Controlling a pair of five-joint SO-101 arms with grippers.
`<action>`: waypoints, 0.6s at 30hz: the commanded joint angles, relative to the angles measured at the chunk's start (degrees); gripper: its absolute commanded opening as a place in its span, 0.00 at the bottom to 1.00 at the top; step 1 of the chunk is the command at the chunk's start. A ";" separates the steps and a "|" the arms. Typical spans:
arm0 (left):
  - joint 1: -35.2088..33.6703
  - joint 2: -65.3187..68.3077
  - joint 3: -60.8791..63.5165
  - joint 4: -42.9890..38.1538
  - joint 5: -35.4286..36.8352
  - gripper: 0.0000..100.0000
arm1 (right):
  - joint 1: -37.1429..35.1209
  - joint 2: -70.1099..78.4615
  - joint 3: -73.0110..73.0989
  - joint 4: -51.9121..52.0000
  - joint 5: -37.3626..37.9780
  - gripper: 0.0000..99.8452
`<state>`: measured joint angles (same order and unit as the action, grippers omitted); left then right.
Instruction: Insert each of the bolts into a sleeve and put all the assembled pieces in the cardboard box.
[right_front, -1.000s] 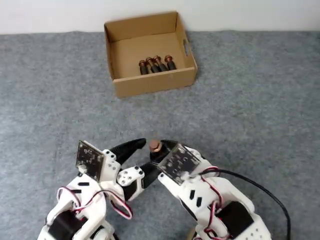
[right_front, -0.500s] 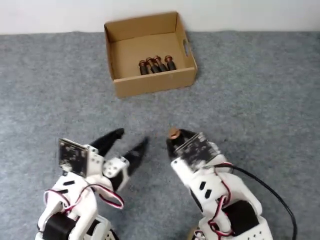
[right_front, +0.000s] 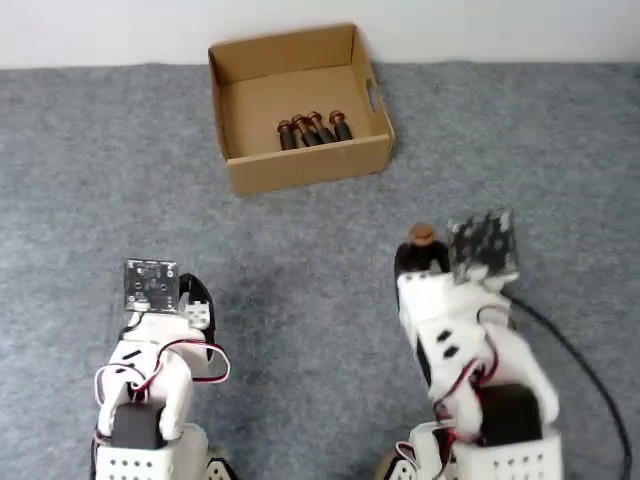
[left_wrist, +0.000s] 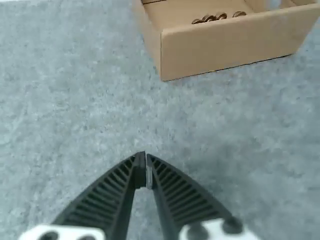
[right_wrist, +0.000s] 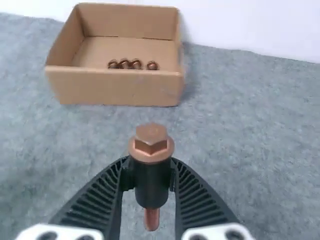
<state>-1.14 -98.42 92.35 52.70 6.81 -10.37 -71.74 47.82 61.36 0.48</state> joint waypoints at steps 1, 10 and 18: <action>-0.35 -0.44 2.95 -5.45 -2.37 0.00 | 1.54 14.99 -16.00 0.75 -1.85 0.01; -0.35 -0.09 4.35 -7.03 -2.46 0.00 | 1.19 49.71 -43.43 -4.26 -2.55 0.01; -0.26 0.00 4.35 -1.14 4.40 0.00 | -0.75 78.29 -68.75 -12.70 -2.11 0.01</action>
<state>-1.23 -98.33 97.10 49.54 8.31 -9.76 -1.05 -8.53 51.52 -1.36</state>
